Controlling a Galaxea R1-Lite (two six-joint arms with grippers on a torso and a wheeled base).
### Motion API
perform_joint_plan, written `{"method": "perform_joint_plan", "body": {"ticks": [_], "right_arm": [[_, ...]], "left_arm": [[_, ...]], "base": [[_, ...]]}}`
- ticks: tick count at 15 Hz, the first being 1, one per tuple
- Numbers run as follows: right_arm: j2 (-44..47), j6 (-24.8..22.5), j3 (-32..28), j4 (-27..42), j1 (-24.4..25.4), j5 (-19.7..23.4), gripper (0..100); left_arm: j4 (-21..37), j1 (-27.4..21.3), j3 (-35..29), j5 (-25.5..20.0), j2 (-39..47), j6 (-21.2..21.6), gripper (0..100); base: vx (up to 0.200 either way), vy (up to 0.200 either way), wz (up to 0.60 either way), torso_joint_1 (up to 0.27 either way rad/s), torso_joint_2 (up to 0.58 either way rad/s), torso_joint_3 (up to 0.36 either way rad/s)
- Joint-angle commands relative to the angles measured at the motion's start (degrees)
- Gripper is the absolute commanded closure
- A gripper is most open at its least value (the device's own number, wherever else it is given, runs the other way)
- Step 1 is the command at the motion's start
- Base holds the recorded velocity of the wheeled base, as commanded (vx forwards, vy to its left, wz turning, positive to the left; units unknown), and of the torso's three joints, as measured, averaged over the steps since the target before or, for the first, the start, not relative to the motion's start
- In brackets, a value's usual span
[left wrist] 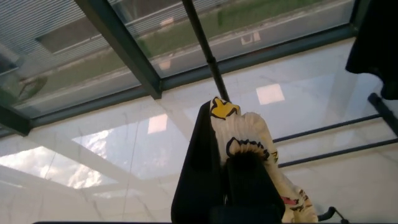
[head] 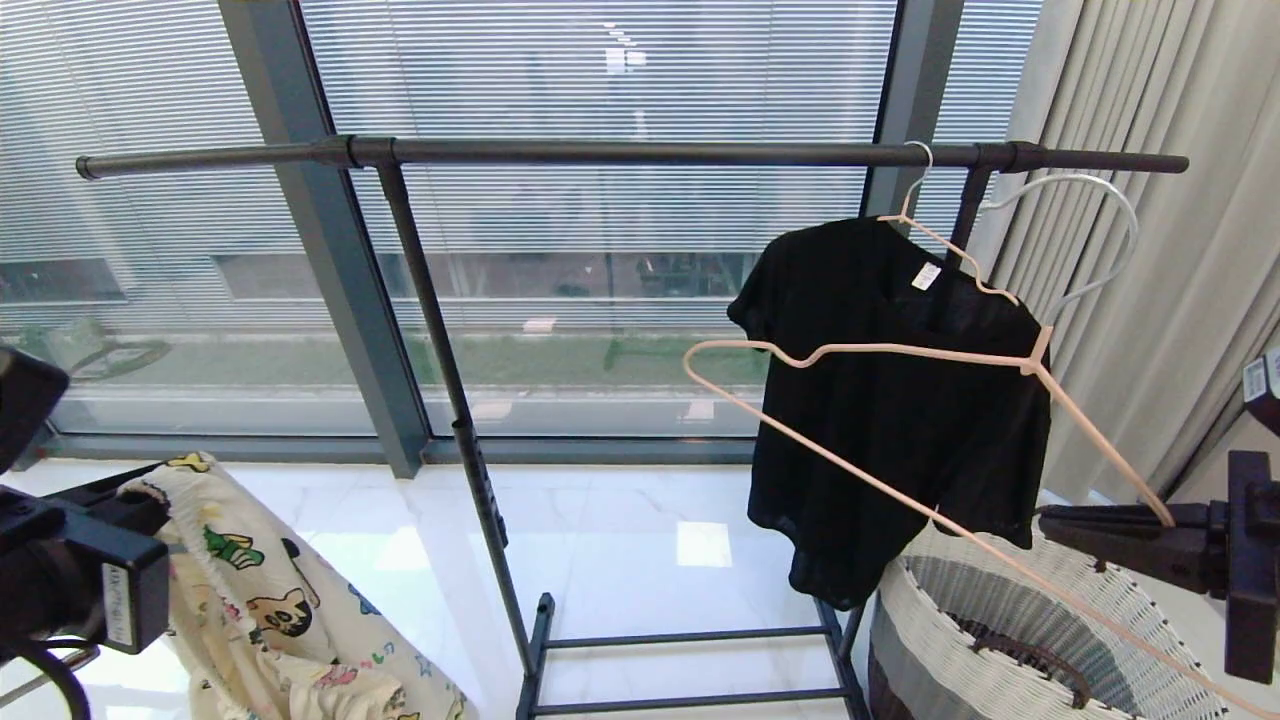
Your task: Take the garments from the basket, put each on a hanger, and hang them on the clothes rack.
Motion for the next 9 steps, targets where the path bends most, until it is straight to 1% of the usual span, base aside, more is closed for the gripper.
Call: {"method": "perform_joint_plan", "body": {"ticks": [1,2,3,5,7,9], "right_arm": [[1.1,0.1,1.1,-0.1,2.3,0.9,100],[2.5,0.2,2.0,-0.4,4.6,1.8,100],[3.6,0.2,2.3,-0.9,7.5,1.8,100],[5.5,1.2,2.4,-3.0,11.7,1.8,100],[8.3,2.7,2.4,-6.7,14.2,1.8,100],[10.5,3.5,2.3,-10.1,15.2,1.8,100]], "left_arm": [[-0.5,-1.2,-0.6,-0.2,3.5,-0.3,100],[-3.8,-1.7,-1.9,-0.1,8.2,-1.9,100],[-8.2,-1.7,-3.6,0.8,13.8,-4.0,100],[-13.8,-2.4,-7.4,4.8,22.0,-6.3,100],[-15.7,-3.9,-11.0,7.4,27.6,-7.7,100],[-16.6,-5.4,-13.6,8.8,31.1,-8.9,100]], "base": [[0.000,0.000,0.00,0.000,0.00,0.000],[0.000,0.000,0.00,0.000,0.00,0.000],[0.000,0.000,0.00,0.000,0.00,0.000],[0.000,0.000,0.00,0.000,0.00,0.000],[0.000,0.000,0.00,0.000,0.00,0.000],[0.000,0.000,0.00,0.000,0.00,0.000]]}}
